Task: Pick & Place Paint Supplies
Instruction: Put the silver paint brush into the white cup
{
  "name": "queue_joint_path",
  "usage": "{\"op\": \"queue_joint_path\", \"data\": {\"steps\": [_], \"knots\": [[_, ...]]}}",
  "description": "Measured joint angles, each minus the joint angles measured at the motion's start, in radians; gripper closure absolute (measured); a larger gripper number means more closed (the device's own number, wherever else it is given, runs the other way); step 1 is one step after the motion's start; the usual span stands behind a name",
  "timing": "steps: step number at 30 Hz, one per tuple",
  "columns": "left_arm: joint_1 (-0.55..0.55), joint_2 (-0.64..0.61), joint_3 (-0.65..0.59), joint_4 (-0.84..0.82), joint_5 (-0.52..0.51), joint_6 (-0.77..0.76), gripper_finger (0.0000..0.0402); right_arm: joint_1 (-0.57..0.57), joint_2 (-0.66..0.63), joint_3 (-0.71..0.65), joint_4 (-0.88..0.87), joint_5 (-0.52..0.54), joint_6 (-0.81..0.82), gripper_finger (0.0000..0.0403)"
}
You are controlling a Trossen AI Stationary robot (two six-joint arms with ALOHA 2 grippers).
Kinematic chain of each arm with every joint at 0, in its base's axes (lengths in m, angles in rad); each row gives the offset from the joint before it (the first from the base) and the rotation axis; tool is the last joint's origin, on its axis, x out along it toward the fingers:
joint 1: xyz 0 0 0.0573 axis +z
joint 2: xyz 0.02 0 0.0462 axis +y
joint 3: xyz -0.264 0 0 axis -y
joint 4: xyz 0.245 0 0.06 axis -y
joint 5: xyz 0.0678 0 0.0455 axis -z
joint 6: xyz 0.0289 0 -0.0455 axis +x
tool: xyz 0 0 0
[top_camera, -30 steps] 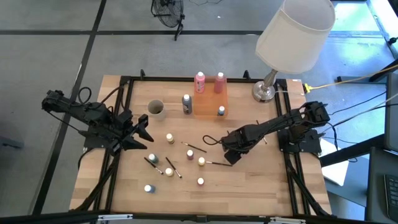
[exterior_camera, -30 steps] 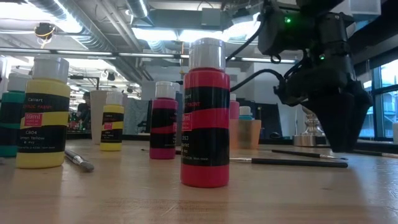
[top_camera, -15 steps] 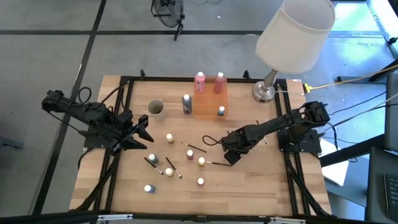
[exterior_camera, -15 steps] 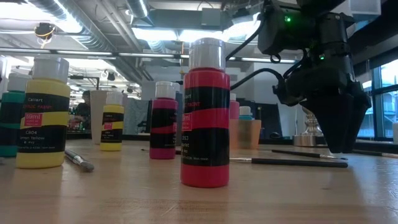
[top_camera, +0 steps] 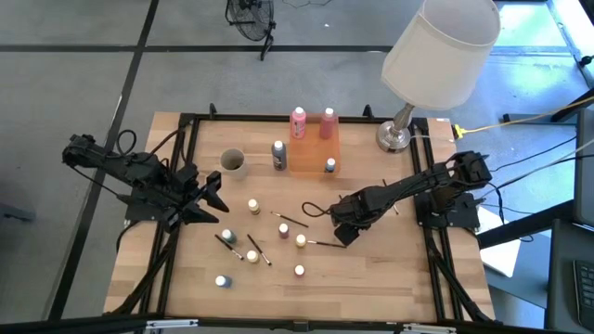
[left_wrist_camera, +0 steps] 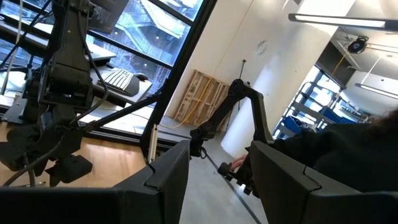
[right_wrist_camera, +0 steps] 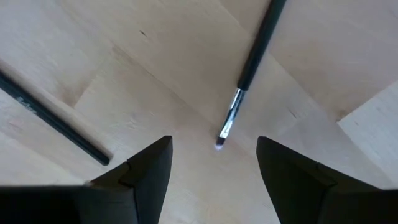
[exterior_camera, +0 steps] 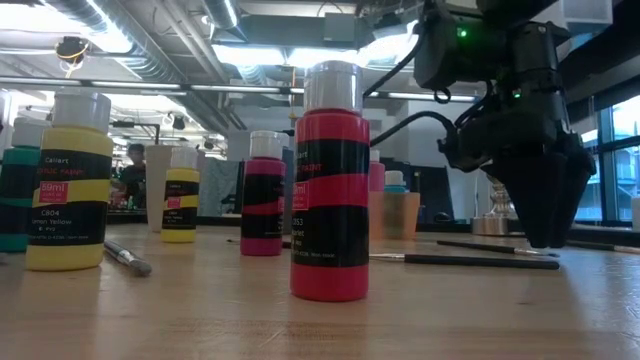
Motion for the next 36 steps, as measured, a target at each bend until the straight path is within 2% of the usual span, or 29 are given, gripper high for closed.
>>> {"op": "queue_joint_path", "data": {"steps": [9, 36], "knots": [[0.0, 0.0, 0.0, 0.0, 0.0, 0.001, 0.0235, 0.0, -0.005, -0.056, 0.057, -0.034, 0.035, 0.0167], [0.0, 0.0, 0.0, 0.0, -0.002, 0.004, 0.0235, 0.002, -0.001, -0.059, 0.054, 0.04, 0.057, 0.0167]]}}
